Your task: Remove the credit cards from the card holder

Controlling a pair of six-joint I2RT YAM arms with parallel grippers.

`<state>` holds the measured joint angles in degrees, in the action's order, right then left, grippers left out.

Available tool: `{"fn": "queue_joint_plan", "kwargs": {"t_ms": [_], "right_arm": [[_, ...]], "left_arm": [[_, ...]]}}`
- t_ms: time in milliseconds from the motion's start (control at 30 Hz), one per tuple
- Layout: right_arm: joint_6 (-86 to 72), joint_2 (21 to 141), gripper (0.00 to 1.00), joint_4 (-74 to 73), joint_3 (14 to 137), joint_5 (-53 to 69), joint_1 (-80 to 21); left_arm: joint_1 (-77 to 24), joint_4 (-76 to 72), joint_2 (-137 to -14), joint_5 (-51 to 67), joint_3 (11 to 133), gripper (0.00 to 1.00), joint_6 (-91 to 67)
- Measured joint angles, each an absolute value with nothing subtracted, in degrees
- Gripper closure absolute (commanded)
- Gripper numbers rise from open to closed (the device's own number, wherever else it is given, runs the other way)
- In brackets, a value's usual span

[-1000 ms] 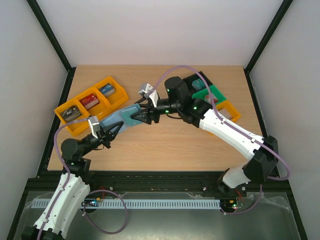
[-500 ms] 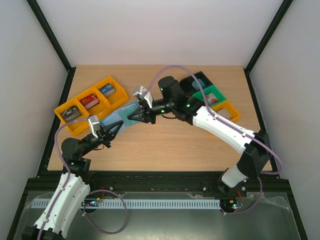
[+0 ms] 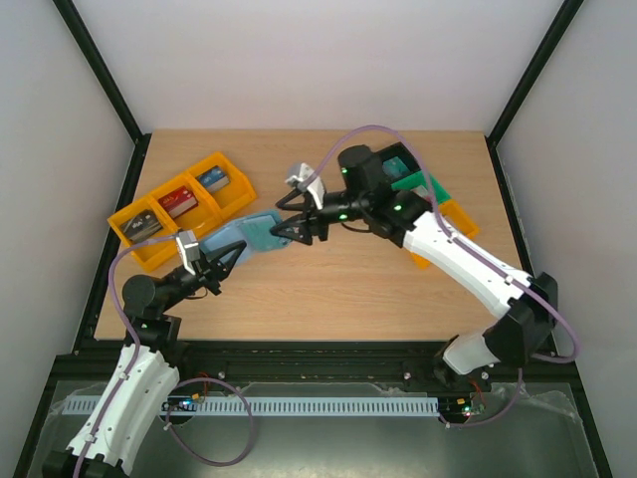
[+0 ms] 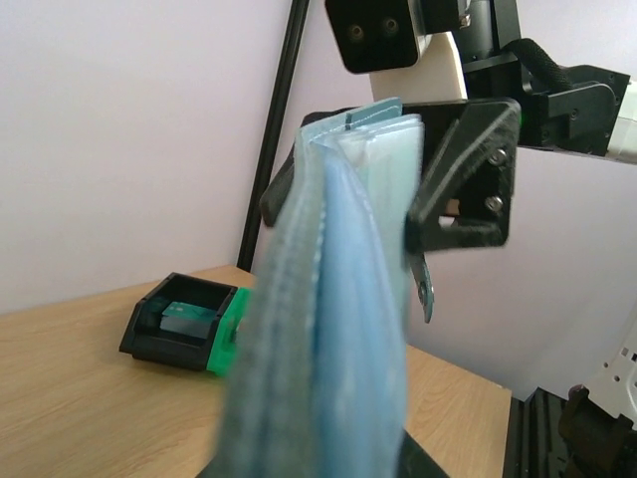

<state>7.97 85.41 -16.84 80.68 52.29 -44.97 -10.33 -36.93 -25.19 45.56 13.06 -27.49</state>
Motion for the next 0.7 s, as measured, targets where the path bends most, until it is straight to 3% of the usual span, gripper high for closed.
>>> {"fn": "queue_joint_plan", "kwargs": {"t_ms": [500, 700], "right_arm": [[8.7, 81.7, 0.32, -18.2, 79.7, 51.8, -40.7], [11.4, 81.4, 0.25, -21.1, 79.7, 52.0, -40.7]], "left_arm": [[-10.3, -36.9, -25.2, 45.4, 13.1, 0.98, -27.5], [-10.3, -36.9, -25.1, 45.4, 13.1, 0.98, -27.5]]}}
